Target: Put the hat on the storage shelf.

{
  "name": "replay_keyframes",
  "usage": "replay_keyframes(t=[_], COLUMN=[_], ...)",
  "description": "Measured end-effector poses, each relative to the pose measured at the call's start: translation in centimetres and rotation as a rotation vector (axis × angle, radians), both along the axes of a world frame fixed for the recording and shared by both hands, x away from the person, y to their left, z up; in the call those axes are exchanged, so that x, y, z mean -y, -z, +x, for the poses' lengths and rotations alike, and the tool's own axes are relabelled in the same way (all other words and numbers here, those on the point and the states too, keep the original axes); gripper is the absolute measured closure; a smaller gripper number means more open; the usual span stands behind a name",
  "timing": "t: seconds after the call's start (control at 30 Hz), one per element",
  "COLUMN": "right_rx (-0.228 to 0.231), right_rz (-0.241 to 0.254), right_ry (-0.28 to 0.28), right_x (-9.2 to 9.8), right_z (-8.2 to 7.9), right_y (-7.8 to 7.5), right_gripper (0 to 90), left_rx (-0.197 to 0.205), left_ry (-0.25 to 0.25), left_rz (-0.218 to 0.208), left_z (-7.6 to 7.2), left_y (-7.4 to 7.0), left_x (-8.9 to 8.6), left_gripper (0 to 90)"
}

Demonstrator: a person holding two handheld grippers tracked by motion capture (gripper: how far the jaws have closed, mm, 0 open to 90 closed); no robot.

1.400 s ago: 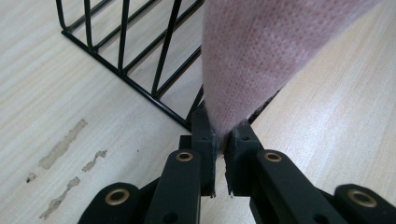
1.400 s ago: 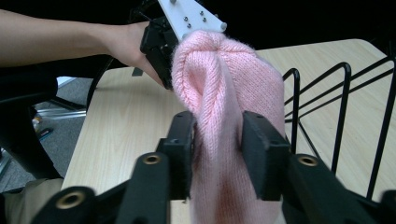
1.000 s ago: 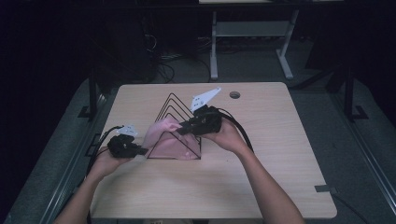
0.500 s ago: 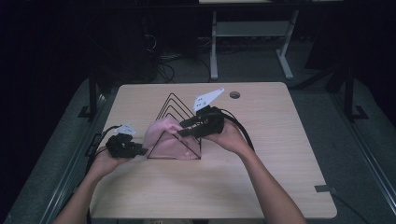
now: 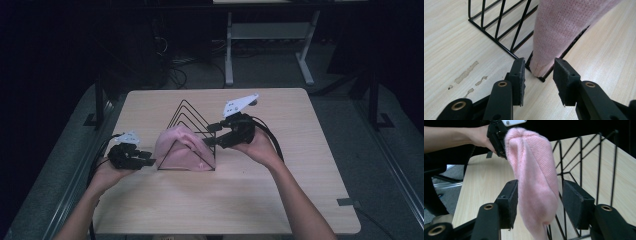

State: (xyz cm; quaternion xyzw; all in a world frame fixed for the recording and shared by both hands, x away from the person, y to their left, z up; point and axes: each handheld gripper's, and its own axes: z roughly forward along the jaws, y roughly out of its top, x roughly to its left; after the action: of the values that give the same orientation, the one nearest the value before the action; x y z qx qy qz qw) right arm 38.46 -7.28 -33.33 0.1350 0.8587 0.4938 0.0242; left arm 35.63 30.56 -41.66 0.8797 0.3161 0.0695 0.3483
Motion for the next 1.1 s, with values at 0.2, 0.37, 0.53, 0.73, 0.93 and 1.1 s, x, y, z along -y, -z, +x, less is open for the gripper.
replay_keyframes(t=[0.2, 0.37, 0.53, 0.73, 0.93, 1.1], right_rx=[-0.006, -0.024, -0.029, -0.039, -0.064, -0.069], right_rz=[-0.008, -0.011, -0.016, -0.021, -0.023, -0.023], right_ry=[0.041, 0.091, 0.141, 0.184, 0.231, 0.253], right_x=[1.5, 3.5, 5.8, 7.9, 10.3, 11.3], right_z=[-0.4, -0.7, -1.1, -1.8, -2.4, -2.7], right_y=[0.2, 0.7, 1.3, 2.0, 3.1, 3.6], right_gripper=[41.5, 39.2, 37.1, 35.5, 34.5, 34.0], left_rx=[0.004, 0.002, 0.002, -0.005, -0.005, -0.012], left_ry=[-0.004, -0.02, -0.032, -0.045, -0.053, -0.058], left_rz=[-0.005, -0.016, -0.025, -0.033, -0.043, -0.04], left_z=[-0.3, -0.5, -0.6, -0.9, -1.1, -1.3], left_y=[-0.1, 0.0, -0.1, -0.3, -0.1, -0.1], left_x=[-0.1, -0.5, -0.6, -0.6, -0.8, -1.0], left_gripper=[57.5, 55.6, 53.0, 48.5, 47.0, 45.2])
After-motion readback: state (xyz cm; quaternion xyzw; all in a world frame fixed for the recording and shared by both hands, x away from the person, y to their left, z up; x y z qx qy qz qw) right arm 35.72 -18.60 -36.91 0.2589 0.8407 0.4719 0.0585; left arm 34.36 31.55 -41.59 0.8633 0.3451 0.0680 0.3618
